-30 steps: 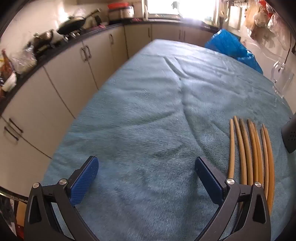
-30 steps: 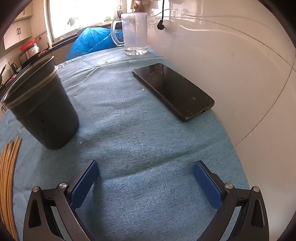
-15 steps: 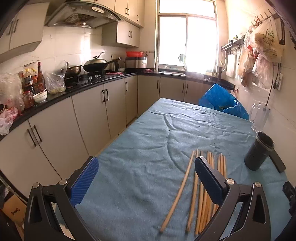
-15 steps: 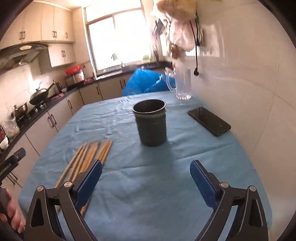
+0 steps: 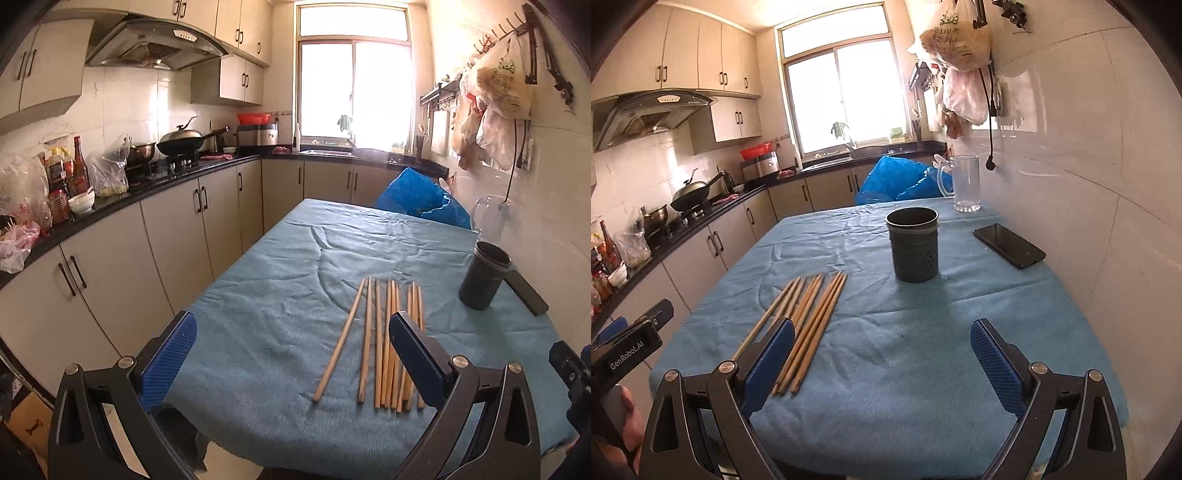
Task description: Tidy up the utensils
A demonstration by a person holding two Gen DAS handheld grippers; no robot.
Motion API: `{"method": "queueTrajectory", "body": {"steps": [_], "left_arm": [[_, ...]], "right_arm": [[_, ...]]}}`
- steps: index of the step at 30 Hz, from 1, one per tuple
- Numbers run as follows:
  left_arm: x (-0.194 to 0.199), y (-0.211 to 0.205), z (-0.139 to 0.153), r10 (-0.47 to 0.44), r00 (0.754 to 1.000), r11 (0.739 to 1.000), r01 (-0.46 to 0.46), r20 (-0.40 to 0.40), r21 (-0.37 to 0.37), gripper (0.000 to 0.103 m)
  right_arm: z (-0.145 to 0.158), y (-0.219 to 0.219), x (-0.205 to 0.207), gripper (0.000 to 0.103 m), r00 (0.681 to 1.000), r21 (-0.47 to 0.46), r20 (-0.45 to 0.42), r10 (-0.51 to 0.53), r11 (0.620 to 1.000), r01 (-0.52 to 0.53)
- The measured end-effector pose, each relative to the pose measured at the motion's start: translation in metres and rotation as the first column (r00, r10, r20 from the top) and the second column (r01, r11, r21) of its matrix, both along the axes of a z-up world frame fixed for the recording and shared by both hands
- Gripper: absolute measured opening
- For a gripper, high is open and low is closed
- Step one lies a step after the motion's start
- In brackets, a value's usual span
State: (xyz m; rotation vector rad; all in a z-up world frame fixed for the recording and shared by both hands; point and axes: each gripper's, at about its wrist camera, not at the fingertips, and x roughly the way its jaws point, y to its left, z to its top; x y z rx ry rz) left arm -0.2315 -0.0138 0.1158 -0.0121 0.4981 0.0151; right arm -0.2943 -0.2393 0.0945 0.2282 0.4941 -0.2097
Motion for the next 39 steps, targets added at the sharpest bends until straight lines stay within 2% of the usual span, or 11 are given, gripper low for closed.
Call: {"method": "queueTrajectory", "body": {"steps": [7,12,18,39], "left_arm": [[-0.025,0.009,0.009,0.007,0.999,1.0,-0.006,0.038,-0.022,0.103],[-0.028,0.01,0.008,0.024,0.998,1.0,-0.023,0.055,-0.022,0.103],[-0.023,0.011,0.005,0.02,0.999,0.999,-0.019,0.029,-0.032,0.103],[-0.023,0.005,0.002,0.007,1.0,1.0,-0.007,0.019,-0.016,0.103]], "right_arm": [[0.012,0.013,-0.024,0.098,0.999,-0.02,0.042,0.01,1.0,-0.009],[0.014,0.022,-0.022,0.098,0.998,-0.048,0.047,0.031,0.998,-0.029],[0.015,0.022,-0.019,0.098,0.999,-0.053,0.046,0.021,0.998,-0.019],[0.015,0.021,-0.018,0.098,0.999,-0.066,0.034,0.037,0.997,-0.035]]}}
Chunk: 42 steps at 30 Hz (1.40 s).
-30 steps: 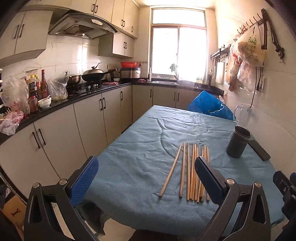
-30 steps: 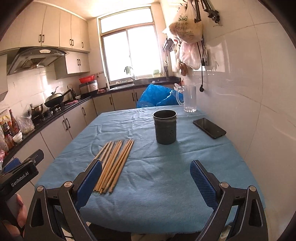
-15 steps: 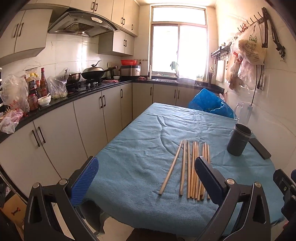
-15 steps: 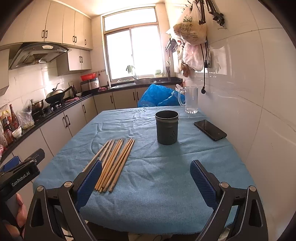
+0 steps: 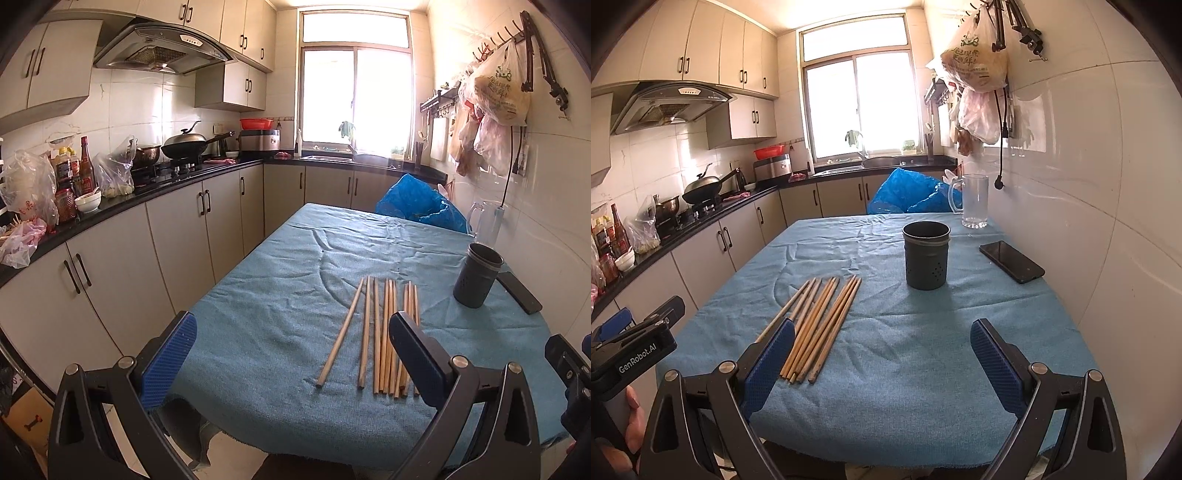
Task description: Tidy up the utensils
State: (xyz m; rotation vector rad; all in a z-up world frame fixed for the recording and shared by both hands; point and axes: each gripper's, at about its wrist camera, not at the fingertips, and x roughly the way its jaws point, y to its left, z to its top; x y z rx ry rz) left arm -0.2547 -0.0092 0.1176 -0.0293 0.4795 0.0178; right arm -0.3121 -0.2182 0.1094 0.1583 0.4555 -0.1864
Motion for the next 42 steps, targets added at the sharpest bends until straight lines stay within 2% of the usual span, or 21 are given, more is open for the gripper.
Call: {"method": "queueTrajectory", "body": {"steps": [42], "left_arm": [[0.0,-0.0002,-0.0046,-0.005,1.0,1.0,0.005,-0.015,0.001,0.103]], "right_arm": [[-0.0059,0.0031,0.0014,0.098,1.0,0.003,-0.018,0.006,1.0,-0.006]]}}
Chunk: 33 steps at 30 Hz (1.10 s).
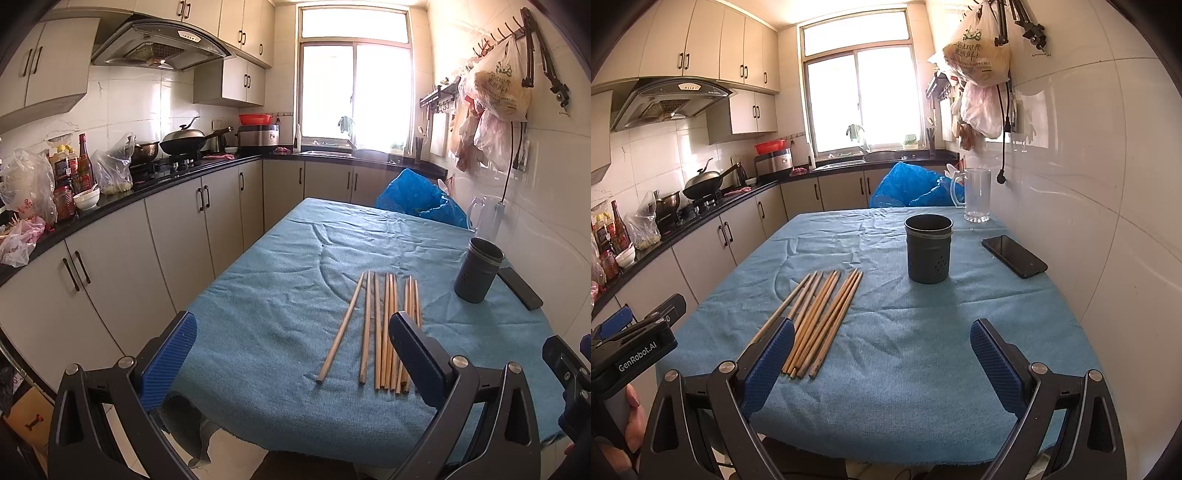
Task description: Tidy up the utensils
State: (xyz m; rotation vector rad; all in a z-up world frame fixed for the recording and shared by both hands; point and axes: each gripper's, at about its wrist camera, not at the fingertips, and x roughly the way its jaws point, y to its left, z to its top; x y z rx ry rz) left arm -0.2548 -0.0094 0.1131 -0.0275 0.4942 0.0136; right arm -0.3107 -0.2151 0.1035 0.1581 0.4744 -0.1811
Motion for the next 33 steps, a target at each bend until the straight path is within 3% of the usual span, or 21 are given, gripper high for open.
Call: {"method": "queueTrajectory", "body": {"steps": [4,9,12,16,18,20,21,23,27,31,33], "left_arm": [[0.008,0.001,-0.003,-0.03,0.999,1.0,0.03,-0.025,-0.005,0.103],[0.061,0.019,0.003,-0.09,0.984,0.994,0.081,-0.153,-0.068,0.103],[0.097,0.024,0.001,-0.101,0.97,0.994,0.087,-0.222,-0.072,0.103],[0.13,0.016,-0.006,-0.156,0.942,0.987,0.137,-0.297,-0.085,0.096],[0.145,0.006,-0.009,-0.195,0.922,0.981,0.175,-0.335,-0.089,0.092],[0.161,-0.005,-0.013,-0.243,0.894,0.97,0.214,-0.375,-0.119,0.08],[0.17,-0.012,-0.017,-0.266,0.878,0.964,0.232,-0.399,-0.131,0.076],[0.185,-0.024,-0.024,-0.286,0.85,0.958,0.251,-0.443,-0.139,0.052],[0.215,-0.048,-0.035,-0.343,0.79,0.939,0.291,-0.508,-0.183,0.041],[0.233,-0.074,-0.047,-0.382,0.748,0.923,0.337,-0.543,-0.186,0.038],[0.243,-0.086,-0.056,-0.389,0.729,0.919,0.348,-0.562,-0.185,0.03]], "right_arm": [[0.0,0.0,0.002,0.098,1.0,0.005,-0.005,0.009,1.0,-0.009],[0.009,-0.02,0.019,0.098,1.0,0.036,-0.011,0.01,0.999,-0.01],[0.013,-0.035,0.037,0.097,0.998,0.107,-0.041,0.042,0.994,-0.038],[0.012,-0.045,0.063,0.082,0.991,0.169,-0.104,0.082,0.984,-0.063],[0.009,-0.045,0.07,0.069,0.987,0.176,-0.128,0.098,0.982,-0.075],[0.009,-0.044,0.076,0.062,0.984,0.171,-0.14,0.107,0.982,-0.082],[0.009,-0.043,0.078,0.049,0.984,0.169,-0.141,0.113,0.982,-0.088],[0.008,-0.045,0.083,0.037,0.981,0.165,-0.155,0.118,0.982,-0.092],[0.004,-0.047,0.092,0.037,0.978,0.166,-0.172,0.119,0.982,-0.09],[-0.001,-0.055,0.104,0.037,0.974,0.179,-0.194,0.12,0.98,-0.085],[-0.005,-0.058,0.111,0.037,0.971,0.18,-0.206,0.118,0.98,-0.081]]}}
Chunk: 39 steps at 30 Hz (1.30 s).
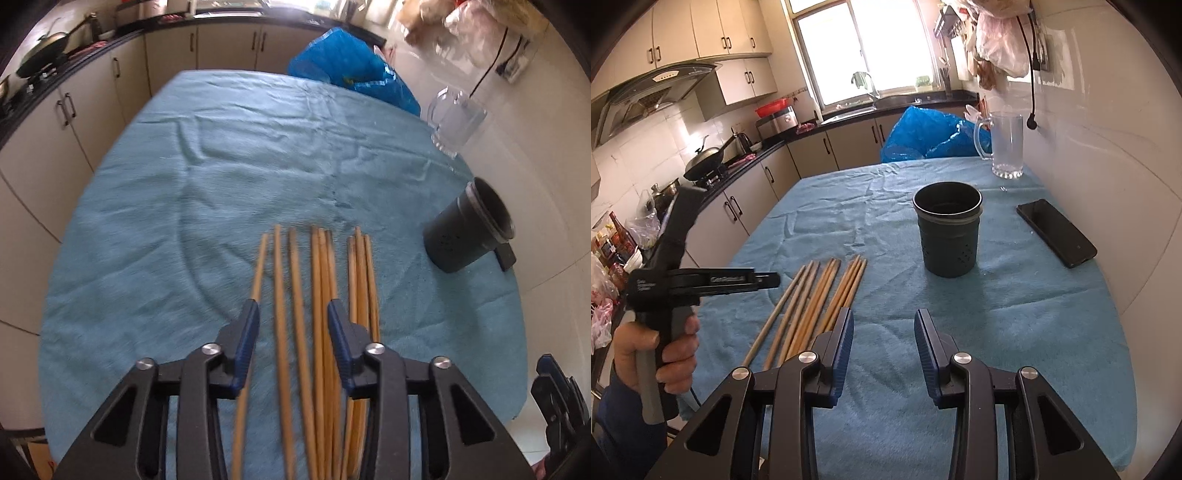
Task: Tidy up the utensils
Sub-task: 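Lower the left tool onto the chopstick pile while the right tool lowers beside it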
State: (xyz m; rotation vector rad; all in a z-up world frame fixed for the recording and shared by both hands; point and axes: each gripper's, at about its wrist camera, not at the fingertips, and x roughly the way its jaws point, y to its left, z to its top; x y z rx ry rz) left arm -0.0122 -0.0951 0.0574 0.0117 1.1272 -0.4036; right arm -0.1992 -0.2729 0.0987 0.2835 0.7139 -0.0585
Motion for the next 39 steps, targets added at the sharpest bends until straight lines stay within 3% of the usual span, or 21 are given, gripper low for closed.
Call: {"method": "queueTrajectory", "body": {"steps": [2,11,23,31,39], "left_arm": [[0.01,-0.01,-0.01,-0.013,0.999,1.0,0.013,-0.037,0.001,0.02],[0.032,-0.04,-0.029,-0.055,0.996,0.998,0.058,-0.073,0.038,0.006],[0.045,-0.04,-0.043,-0.029,0.998,0.99,0.036,-0.057,0.139,0.006],[0.047,-0.033,-0.034,-0.047,0.995,0.998,0.051,-0.085,0.039,0.005],[0.051,-0.048,-0.043,-0.061,0.994,0.994,0.069,-0.096,0.083,0.006]], "right_arm": [[-0.003,-0.002,0.007,0.037,1.0,0.0,-0.01,0.0,1.0,0.0],[-0.015,-0.005,0.016,0.037,0.999,0.01,-0.035,0.009,1.0,-0.009],[-0.021,-0.006,0.019,0.037,0.999,0.017,-0.047,0.014,1.0,-0.014],[-0.019,-0.006,0.027,0.037,0.999,0.019,-0.044,0.02,1.0,-0.019],[-0.025,-0.004,0.032,0.037,0.998,0.015,-0.058,0.026,1.0,-0.025]]}}
